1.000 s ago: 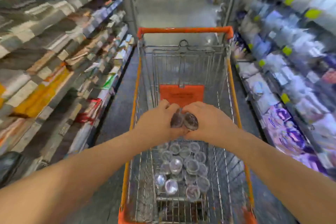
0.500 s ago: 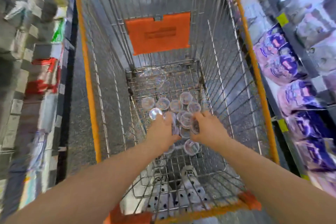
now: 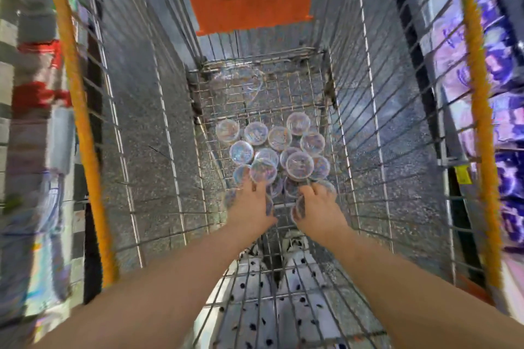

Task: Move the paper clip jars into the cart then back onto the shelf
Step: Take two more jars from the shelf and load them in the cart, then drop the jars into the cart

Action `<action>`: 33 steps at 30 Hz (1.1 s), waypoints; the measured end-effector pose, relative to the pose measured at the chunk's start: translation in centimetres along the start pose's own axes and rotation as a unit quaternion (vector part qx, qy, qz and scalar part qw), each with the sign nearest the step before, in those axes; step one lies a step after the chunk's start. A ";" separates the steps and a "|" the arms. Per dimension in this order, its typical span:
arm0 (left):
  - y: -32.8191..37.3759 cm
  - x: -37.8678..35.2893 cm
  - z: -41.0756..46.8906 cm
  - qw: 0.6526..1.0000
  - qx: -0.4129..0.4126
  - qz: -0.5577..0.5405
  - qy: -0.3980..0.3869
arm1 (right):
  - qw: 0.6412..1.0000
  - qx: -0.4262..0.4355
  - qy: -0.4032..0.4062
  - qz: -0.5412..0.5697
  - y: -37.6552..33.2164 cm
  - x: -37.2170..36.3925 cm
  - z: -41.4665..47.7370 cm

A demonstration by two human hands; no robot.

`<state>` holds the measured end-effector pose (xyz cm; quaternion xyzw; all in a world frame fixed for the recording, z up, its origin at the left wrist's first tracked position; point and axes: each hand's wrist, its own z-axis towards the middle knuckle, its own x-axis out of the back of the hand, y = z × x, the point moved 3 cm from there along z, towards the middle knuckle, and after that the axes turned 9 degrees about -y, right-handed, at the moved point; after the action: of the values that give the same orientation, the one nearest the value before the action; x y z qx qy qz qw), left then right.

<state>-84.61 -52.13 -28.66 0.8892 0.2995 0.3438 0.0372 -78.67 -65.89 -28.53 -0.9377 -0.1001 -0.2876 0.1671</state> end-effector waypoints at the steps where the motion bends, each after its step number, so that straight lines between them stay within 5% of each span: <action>1: 0.0 0.2 -0.1 1.000 -0.001 -0.003 0.000 | 1.000 -0.003 0.003 0.007 0.1 0.4 -0.2; 12: 3.1 9.8 -4.5 0.997 -0.047 0.031 0.048 | 0.999 0.029 0.026 -0.001 -2.7 8.4 -4.7; 18: 6.4 17.2 -11.0 0.982 -0.122 0.011 0.141 | 0.988 0.076 0.130 0.031 -5.4 15.1 -11.1; 33: 8.8 32.4 -36.1 0.891 -0.213 0.023 0.401 | 0.880 0.261 0.394 -0.038 -15.0 30.1 -33.2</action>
<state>-84.11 -46.32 20.33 0.6533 0.1878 0.7273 0.0944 -75.20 -61.60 18.38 -0.6649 -0.1328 -0.6027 0.4208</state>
